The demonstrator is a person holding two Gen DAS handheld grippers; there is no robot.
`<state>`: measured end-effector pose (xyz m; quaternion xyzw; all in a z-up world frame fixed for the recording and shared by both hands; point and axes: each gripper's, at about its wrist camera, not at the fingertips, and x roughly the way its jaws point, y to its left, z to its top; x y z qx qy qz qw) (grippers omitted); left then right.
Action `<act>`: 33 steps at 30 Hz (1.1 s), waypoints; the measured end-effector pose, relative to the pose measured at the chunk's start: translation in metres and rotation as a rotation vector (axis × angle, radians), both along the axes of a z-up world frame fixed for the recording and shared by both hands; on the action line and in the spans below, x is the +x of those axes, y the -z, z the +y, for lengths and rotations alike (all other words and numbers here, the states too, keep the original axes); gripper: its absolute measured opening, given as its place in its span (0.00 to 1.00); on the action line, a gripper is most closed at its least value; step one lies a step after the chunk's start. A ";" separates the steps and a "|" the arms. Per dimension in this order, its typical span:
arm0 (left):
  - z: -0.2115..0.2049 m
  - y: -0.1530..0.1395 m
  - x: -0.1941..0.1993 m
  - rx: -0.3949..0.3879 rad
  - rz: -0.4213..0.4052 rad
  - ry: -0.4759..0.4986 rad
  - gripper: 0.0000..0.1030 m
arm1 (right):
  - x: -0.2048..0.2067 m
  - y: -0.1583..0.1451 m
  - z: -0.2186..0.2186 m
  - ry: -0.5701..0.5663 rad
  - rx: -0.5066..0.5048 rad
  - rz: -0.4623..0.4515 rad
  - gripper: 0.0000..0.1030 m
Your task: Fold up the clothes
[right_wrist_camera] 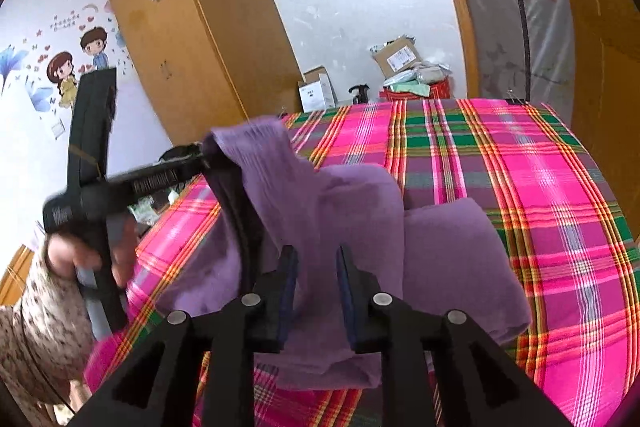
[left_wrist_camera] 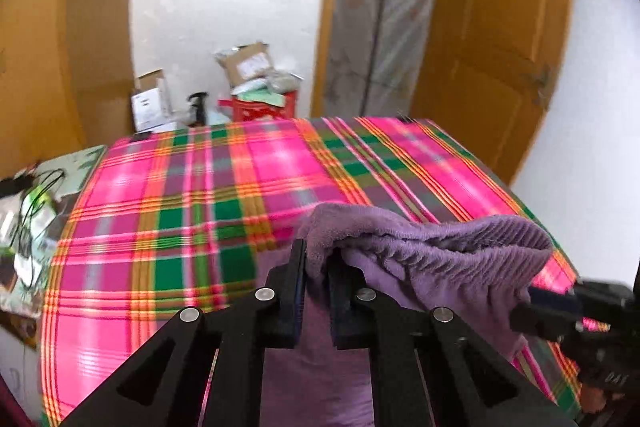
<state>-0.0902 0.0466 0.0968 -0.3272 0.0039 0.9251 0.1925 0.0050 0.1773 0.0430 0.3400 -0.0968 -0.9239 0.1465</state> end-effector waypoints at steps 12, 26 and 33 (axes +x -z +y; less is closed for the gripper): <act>-0.096 -0.001 -0.011 0.038 -0.001 -0.240 0.09 | 0.005 0.024 -0.053 -0.154 0.094 -0.039 0.38; -0.151 0.028 -0.014 0.078 -0.065 -0.345 0.09 | 0.017 0.055 -0.120 -0.270 0.440 -0.021 0.43; -0.165 0.030 -0.016 0.093 -0.072 -0.358 0.09 | 0.003 0.056 -0.119 -0.181 0.484 -0.013 0.38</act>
